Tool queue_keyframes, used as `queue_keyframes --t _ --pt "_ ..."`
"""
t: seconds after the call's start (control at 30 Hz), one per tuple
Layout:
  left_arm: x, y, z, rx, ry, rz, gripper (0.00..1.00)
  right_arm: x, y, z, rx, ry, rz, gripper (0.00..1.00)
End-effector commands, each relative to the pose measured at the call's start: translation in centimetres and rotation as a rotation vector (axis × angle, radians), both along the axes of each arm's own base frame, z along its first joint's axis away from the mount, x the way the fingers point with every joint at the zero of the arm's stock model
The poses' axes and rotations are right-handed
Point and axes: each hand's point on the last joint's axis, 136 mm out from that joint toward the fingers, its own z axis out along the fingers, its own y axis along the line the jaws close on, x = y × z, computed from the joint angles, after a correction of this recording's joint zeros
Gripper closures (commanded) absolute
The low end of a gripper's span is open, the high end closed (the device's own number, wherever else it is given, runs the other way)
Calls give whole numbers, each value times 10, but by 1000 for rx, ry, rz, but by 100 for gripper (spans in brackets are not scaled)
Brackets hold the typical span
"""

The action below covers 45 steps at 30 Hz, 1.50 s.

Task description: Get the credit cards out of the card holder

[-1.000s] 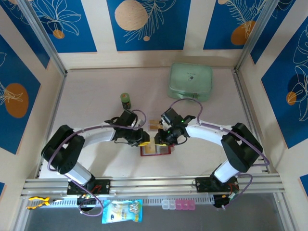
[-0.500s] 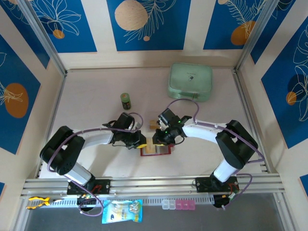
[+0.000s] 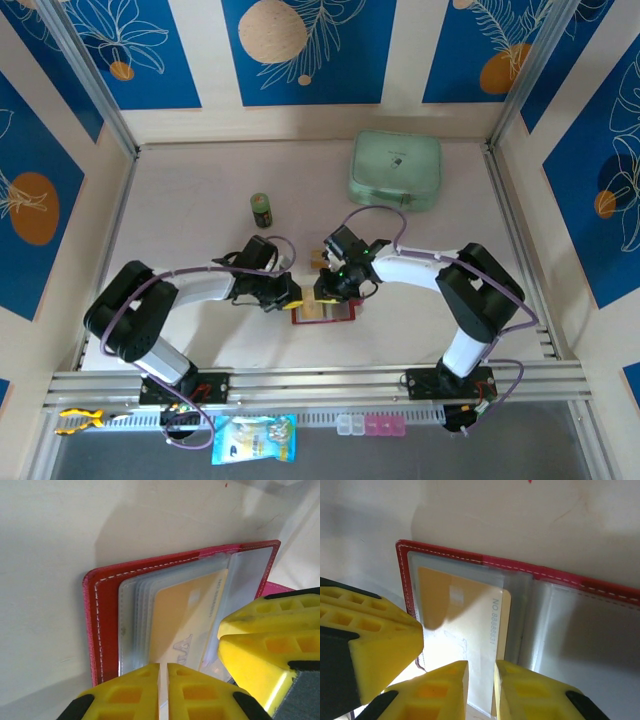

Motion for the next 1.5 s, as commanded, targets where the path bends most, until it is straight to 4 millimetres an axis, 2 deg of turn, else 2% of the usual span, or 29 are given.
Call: queue_keyframes --t 0.0,0.6,0.93,1.47 --pt "-4 5 -7 6 35 6 89 2 8 4 18 0 21 79" --pt "-6 8 -10 13 40 8 89 2 4 -6 -24 39 5 80" --pt "-9 14 -17 43 60 11 89 3 -1 -2 -43 20 -10 80" --pt "-8 15 -13 44 49 12 88 3 -5 -2 -61 15 -21 80"
